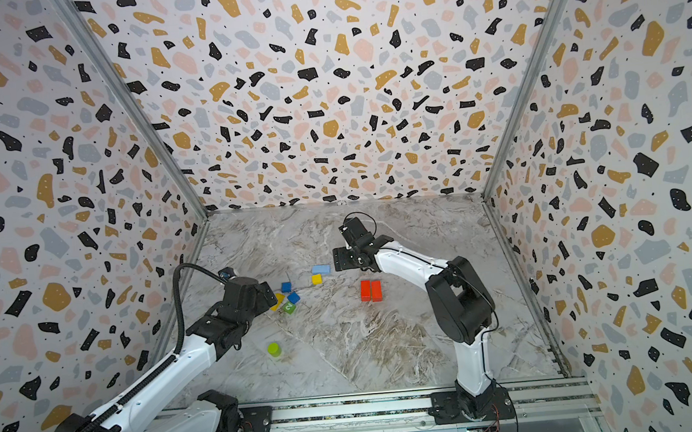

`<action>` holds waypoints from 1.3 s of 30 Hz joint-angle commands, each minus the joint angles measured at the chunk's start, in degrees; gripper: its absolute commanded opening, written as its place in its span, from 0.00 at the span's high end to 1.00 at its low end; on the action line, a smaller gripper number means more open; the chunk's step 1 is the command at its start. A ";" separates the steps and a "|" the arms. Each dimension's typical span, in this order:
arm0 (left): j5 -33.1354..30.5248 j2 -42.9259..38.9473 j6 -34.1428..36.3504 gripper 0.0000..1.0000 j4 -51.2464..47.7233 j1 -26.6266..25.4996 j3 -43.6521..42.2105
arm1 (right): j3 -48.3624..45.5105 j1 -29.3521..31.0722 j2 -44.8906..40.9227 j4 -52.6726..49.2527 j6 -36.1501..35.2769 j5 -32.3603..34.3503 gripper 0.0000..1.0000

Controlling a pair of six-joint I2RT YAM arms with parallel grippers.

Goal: Build the wood block tower
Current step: 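Raise the right gripper and move it over the light blue block, then lower the right gripper and close it on the light blue block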

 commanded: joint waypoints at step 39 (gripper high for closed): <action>-7.72 -7.48 -8.08 0.00 5.05 1.14 -10.34 | 39.03 8.73 28.77 -20.29 8.53 14.95 0.23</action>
